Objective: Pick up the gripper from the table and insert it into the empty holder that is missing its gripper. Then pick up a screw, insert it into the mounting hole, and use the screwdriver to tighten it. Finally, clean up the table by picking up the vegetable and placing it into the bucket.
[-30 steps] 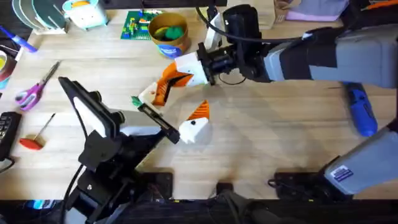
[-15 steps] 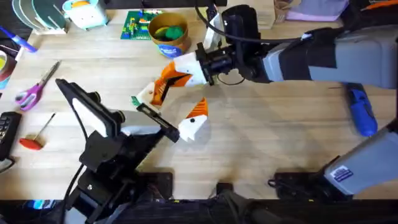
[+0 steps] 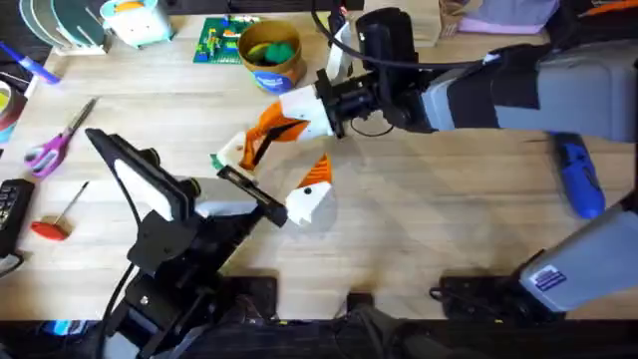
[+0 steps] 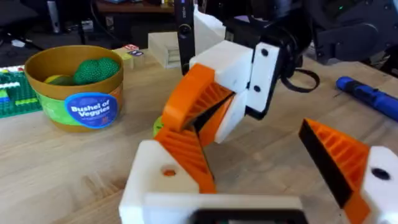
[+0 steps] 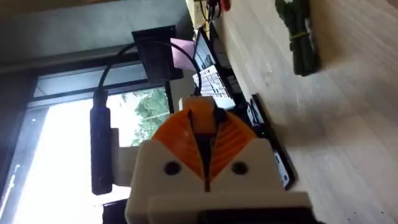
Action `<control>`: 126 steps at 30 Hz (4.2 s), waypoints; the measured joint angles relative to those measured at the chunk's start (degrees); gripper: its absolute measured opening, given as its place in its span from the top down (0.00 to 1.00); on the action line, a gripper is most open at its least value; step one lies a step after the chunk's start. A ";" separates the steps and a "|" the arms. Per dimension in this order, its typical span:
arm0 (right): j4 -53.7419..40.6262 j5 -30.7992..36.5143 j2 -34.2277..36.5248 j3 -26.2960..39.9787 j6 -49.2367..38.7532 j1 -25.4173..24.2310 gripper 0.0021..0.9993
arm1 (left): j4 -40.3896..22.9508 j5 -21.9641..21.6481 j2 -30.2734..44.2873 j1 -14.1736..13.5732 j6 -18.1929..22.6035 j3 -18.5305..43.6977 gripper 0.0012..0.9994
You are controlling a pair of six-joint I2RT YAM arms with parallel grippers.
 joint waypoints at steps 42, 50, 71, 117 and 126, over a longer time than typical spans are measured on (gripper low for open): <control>1.46 1.58 0.00 0.09 -2.81 1.30 0.87 | 0.50 1.09 -0.02 0.72 -0.29 -0.04 0.01; 1.22 -2.86 -0.02 0.09 -3.58 0.70 0.76 | 1.33 1.52 -0.02 0.66 -0.04 -0.04 0.01; 0.57 -9.49 0.00 0.09 -4.64 0.60 0.54 | 2.27 5.60 -0.08 -0.04 0.94 -0.02 0.01; 2.03 -6.42 0.00 0.09 -3.51 -1.35 0.99 | 2.29 2.12 -0.08 -0.04 1.25 -0.02 0.01; 3.19 -4.69 0.00 0.09 -1.50 0.45 0.99 | 2.43 0.45 -0.07 -0.04 1.25 -0.02 0.01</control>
